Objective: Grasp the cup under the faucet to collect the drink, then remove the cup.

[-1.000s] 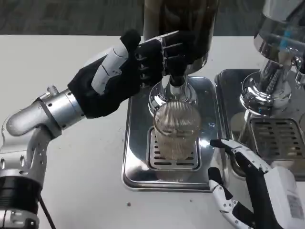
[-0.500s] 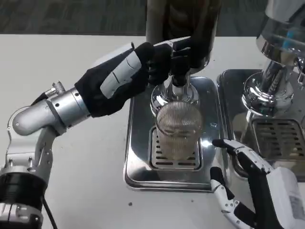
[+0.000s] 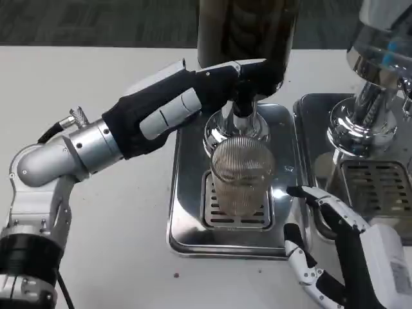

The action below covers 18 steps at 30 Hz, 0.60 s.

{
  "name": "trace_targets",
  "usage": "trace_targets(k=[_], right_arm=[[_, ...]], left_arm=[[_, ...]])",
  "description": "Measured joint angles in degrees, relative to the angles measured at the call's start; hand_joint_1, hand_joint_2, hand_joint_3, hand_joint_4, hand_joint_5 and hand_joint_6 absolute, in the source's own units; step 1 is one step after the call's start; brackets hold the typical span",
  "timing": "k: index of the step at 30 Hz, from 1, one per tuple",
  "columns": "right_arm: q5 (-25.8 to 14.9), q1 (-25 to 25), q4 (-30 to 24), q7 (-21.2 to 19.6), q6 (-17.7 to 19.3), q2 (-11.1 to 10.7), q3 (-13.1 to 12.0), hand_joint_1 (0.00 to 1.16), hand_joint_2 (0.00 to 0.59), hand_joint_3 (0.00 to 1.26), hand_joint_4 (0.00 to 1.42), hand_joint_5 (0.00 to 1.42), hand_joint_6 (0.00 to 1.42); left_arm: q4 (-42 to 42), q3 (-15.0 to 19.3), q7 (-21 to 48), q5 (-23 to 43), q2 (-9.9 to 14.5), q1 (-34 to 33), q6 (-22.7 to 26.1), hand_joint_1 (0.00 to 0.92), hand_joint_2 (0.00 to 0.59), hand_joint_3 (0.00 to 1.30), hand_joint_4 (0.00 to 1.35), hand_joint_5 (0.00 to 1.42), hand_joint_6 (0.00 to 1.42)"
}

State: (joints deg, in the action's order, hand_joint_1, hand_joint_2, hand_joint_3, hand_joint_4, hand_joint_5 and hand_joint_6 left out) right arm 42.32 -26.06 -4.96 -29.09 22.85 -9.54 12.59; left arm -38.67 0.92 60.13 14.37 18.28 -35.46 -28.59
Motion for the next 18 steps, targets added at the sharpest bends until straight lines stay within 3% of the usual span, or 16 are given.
trace_targets(k=[18], right_arm=[[-0.1,0.0,0.0,0.0,0.0,0.0,-0.2,0.42,0.461,0.35,0.26,0.30,0.31]], left_arm=[[-0.9,-2.6,-4.8,-4.0,1.2,0.9,-10.8,0.000,0.120,0.17,0.07,0.10,0.01]])
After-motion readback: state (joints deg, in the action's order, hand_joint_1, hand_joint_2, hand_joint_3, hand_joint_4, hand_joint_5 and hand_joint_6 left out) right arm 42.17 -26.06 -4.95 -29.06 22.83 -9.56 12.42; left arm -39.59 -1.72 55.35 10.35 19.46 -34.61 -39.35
